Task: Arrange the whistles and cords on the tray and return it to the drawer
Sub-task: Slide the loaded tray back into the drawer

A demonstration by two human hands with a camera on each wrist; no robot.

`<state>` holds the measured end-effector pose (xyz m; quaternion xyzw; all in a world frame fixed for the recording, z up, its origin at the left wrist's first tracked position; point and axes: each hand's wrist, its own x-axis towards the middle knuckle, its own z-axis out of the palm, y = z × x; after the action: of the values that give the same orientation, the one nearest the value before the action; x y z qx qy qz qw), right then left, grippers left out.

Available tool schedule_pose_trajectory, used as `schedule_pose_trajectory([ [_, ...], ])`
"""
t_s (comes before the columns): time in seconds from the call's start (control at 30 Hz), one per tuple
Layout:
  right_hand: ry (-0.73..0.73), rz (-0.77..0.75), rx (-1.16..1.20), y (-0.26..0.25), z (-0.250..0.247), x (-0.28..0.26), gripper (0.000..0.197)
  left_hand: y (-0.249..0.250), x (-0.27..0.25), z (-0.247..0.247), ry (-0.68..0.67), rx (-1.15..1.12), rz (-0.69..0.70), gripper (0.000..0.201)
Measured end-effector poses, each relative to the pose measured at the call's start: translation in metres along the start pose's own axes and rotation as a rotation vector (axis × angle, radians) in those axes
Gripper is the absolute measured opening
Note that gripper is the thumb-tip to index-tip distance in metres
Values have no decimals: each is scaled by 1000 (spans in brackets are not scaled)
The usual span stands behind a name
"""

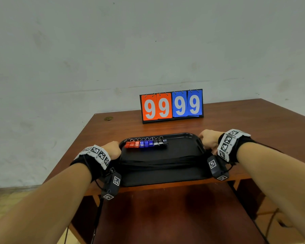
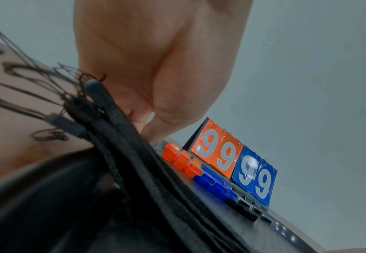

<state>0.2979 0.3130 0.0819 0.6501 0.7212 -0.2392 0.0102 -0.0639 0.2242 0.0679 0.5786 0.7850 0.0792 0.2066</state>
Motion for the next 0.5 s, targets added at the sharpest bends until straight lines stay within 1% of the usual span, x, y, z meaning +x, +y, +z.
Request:
schedule_pose_trajectory([
  [0.2, 3, -22, 39, 7, 9, -37, 28, -5, -30, 6, -1, -46, 1, 31],
  [0.33, -4, -19, 73, 12, 17, -67, 32, -9, -53, 11, 1, -70, -5, 32],
  [0.5, -2, -16, 63, 17, 22, -105, 32, -12, -88, 17, -18, -81, 4, 34],
])
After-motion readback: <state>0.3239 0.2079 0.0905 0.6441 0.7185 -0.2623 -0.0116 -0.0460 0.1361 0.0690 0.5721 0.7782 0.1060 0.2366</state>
